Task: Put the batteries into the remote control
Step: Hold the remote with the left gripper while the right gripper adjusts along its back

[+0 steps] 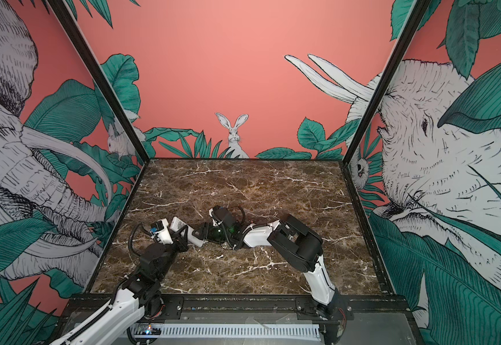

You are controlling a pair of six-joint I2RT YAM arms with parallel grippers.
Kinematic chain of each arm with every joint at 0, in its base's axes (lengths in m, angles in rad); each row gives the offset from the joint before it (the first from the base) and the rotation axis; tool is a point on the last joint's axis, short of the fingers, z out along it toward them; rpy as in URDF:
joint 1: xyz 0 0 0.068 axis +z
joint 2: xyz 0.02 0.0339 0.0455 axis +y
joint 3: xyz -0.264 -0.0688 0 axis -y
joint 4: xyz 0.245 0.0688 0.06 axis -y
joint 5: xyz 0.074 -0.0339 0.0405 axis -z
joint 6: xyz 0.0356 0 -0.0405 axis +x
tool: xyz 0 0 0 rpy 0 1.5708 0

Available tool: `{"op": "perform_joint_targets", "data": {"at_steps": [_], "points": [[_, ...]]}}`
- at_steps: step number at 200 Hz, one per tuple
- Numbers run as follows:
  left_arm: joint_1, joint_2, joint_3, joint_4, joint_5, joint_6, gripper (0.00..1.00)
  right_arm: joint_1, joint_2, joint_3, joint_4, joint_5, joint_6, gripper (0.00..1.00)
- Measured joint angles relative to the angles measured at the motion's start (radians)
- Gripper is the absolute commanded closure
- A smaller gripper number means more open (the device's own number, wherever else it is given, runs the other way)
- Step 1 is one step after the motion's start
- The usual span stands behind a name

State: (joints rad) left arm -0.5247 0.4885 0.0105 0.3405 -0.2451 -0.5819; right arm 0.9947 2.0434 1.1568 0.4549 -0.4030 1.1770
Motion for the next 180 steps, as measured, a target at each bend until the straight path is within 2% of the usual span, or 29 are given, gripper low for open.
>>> {"op": "perform_joint_targets", "data": {"at_steps": [65,118,180], "points": [[0.002,-0.005,0.000,-0.014,-0.018,-0.002,1.00,-0.003,0.031,0.013,0.029,-0.023,0.024,0.28],[0.005,-0.004,0.000,-0.013,-0.038,0.003,1.00,0.002,0.032,0.166,-0.272,-0.003,-0.064,0.29],[0.006,0.010,0.000,0.005,-0.025,0.027,1.00,0.022,0.035,0.301,-0.528,0.076,-0.204,0.40]]}}
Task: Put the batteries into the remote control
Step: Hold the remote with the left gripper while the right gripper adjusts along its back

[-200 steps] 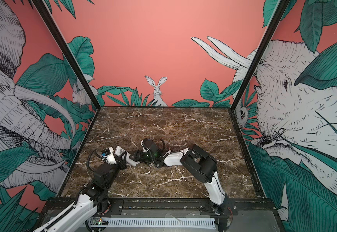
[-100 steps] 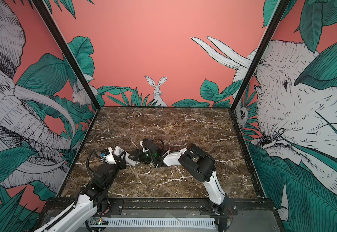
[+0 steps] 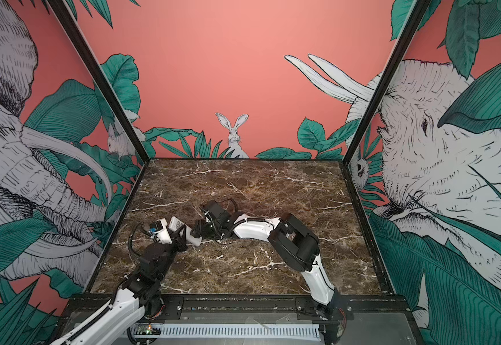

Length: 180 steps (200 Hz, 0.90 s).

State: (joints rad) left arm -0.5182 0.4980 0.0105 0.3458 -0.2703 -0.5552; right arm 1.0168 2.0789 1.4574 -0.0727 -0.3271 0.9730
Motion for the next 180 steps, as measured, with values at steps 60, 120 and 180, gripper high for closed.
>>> {"op": "perform_joint_targets", "data": {"at_steps": [60,120,180], "points": [[-0.003,0.022,0.000,0.027,0.046,0.025,1.00,0.018,0.002,0.111,-0.212,0.103,-0.140,0.46],[-0.009,0.053,0.000,0.060,0.085,0.045,1.00,0.030,0.002,0.171,-0.337,0.188,-0.235,0.46],[-0.011,0.093,0.000,0.100,0.102,0.060,1.00,0.038,0.001,0.215,-0.432,0.249,-0.306,0.47]]}}
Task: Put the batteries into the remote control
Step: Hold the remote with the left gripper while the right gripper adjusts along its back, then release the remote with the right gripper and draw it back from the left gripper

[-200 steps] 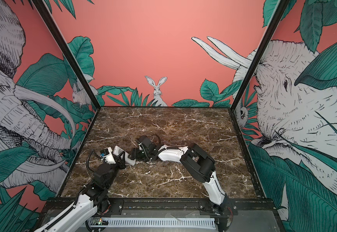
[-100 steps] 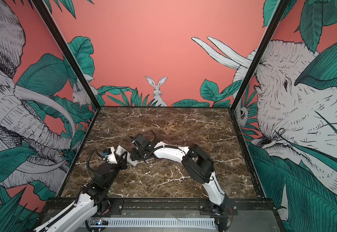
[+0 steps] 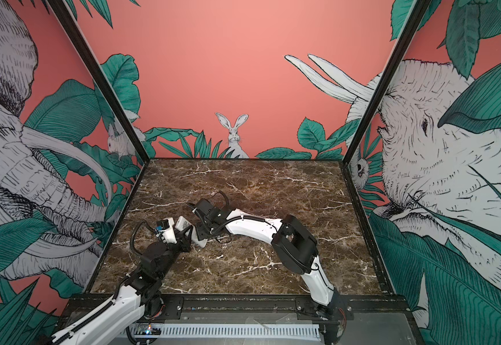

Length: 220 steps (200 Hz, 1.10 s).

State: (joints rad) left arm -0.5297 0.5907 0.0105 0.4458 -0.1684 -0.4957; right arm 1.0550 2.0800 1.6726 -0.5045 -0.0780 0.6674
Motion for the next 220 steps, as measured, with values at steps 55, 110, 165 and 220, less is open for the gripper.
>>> {"op": "perform_joint_targets", "data": {"at_steps": [55,110,165,220], "points": [[0.000,0.031,0.002,0.029,0.000,0.007,1.00,0.004,-0.004,0.042,-0.091,0.059,-0.056,0.47],[-0.001,0.044,0.005,0.039,0.000,0.010,1.00,0.002,-0.034,0.006,-0.097,0.082,-0.079,0.44],[-0.001,0.043,0.006,0.036,0.000,0.010,1.00,-0.002,-0.035,0.004,-0.073,0.069,-0.120,0.44],[-0.002,0.009,0.006,0.001,-0.001,0.010,1.00,-0.003,-0.035,0.005,-0.057,0.062,-0.153,0.41]]}}
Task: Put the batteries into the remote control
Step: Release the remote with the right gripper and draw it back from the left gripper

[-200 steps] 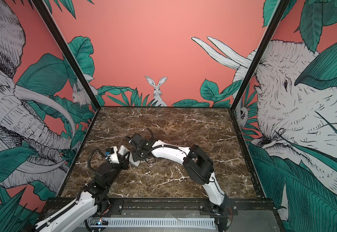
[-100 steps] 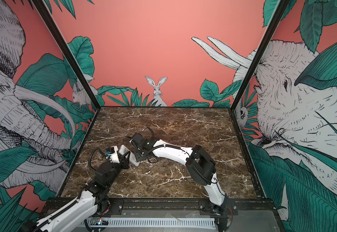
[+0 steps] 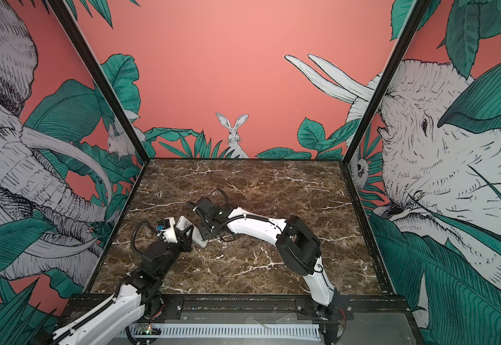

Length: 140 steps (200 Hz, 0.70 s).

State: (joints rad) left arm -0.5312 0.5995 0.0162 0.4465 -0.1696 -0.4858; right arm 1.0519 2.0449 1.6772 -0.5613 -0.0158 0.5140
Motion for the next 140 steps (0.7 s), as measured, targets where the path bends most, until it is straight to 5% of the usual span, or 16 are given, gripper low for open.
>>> {"op": "perform_joint_targets", "data": {"at_steps": [80,140], "points": [[0.000,-0.013,0.000,-0.014,-0.003,0.000,1.00,-0.003,-0.007,0.037,0.043,-0.029,-0.056,0.34],[0.000,-0.027,0.000,-0.028,0.005,0.009,1.00,-0.049,-0.207,-0.304,0.240,-0.136,-0.180,0.24]]}}
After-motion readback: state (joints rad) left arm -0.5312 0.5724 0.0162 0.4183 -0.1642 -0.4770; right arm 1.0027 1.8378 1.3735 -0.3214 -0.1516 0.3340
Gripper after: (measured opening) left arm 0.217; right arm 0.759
